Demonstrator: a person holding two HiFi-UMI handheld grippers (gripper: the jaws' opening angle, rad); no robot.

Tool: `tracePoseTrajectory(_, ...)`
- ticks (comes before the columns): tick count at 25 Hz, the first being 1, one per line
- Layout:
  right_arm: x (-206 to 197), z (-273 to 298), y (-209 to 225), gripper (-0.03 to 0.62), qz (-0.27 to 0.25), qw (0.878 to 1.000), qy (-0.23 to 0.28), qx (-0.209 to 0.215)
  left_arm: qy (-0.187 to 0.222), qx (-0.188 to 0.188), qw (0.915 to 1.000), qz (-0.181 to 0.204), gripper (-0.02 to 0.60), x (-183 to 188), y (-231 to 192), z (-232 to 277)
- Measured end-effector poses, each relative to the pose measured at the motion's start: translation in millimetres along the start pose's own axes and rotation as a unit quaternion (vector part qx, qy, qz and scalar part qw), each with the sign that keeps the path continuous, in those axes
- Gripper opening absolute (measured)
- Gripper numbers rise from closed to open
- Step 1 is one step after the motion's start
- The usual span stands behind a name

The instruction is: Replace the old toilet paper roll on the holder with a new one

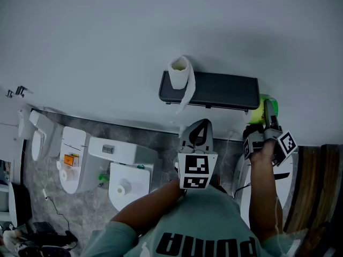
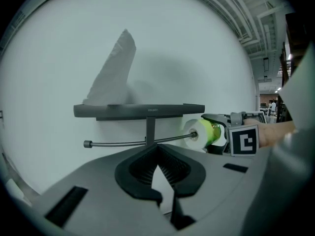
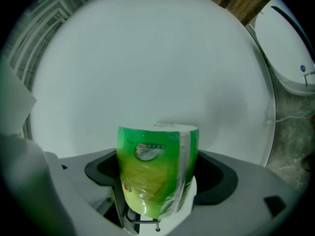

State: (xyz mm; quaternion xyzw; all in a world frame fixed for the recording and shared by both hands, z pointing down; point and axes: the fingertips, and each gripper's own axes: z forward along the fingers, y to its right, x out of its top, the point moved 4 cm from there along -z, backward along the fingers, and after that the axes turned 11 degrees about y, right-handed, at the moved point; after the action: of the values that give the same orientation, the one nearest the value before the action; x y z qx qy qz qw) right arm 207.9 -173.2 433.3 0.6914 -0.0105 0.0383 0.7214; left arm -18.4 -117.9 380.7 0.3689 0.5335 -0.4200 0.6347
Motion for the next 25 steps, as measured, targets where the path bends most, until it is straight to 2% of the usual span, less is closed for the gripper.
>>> tracePoseTrajectory(14, -6.5, 0.3, 0.8, 0.434, 0.001, 1.000, 0.003, 0.007, -0.005, -0.006, 1.0000, -0.004, 0.008, -6.1, -5.8, 7.7)
tracePoseTrajectory(20, -47.7, -0.6, 1.6, 0.434, 0.005, 0.999, -0.032, 0.013, -0.002, -0.007, 1.0000, -0.007, 0.008, -5.2, -8.6, 9.4)
tracePoseTrajectory(25, -80.0, -5.2, 9.7, 0.434, 0.014, 0.999, -0.035, 0.009, -0.002, 0.005, 1.0000, -0.008, 0.008, -7.5, -20.2, 6.9)
